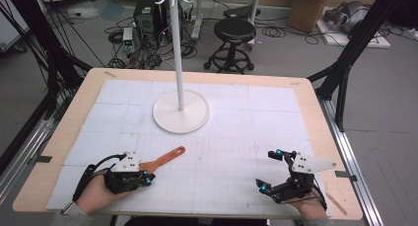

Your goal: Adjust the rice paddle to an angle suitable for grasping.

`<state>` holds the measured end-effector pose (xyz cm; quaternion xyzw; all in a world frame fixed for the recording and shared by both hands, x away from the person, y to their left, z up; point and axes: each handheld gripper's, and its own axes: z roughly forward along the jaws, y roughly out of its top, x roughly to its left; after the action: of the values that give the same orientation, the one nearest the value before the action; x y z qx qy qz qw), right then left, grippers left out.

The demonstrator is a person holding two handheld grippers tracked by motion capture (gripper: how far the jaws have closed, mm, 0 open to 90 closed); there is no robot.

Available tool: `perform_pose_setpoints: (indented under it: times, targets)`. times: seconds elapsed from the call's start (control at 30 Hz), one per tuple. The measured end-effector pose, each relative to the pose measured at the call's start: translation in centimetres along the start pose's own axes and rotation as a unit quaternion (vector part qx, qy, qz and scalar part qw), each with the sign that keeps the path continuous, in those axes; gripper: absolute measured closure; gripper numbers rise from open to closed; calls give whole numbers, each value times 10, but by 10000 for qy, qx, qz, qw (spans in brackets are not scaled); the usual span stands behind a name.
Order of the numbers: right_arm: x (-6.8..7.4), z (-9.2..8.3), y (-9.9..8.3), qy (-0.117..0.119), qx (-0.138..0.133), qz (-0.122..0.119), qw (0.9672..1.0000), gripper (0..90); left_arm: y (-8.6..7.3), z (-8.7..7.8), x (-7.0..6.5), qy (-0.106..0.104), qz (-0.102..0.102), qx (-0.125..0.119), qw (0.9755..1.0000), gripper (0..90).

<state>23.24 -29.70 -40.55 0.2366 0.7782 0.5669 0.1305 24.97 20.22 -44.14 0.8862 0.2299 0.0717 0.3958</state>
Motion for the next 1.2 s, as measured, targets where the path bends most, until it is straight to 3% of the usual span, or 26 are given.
perform_pose_setpoints:
  times: [0.27, 0.47, 0.53, 0.67, 0.8, 0.93, 1.03, 1.2]
  targets:
    - [1, 1, 1, 4, 29, -11, 10000, 0, -12, -13, 6, 10, -152, -30, 9999, 897]
    - [0, 5, 0, 17, 99, -30, 9999, 0, -1, -12, 7, -97, -194, -221, 9995, 897]
    - [0, 7, -1, 26, 150, -37, 9999, 0, 7, -14, 6, -163, -97, -375, 9991, 898]
    - [2, 10, -1, 67, 223, -67, 9997, 0, 16, -15, 13, 17, -131, -477, 9988, 898]
    - [2, 12, -2, 85, 283, -73, 9995, 0, 19, -14, 28, 200, -325, -582, 9976, 897]
    - [1, 14, -3, 106, 326, -63, 9994, 0, 22, -7, 40, 393, -315, -474, 9976, 897]
    - [1, 14, -4, 114, 366, -46, 9993, 0, 23, 0, 48, 471, -430, -450, 9969, 897]
    - [1, 17, -6, 147, 386, -31, 9991, 0, 24, 8, 53, 550, -396, -365, 9970, 896]
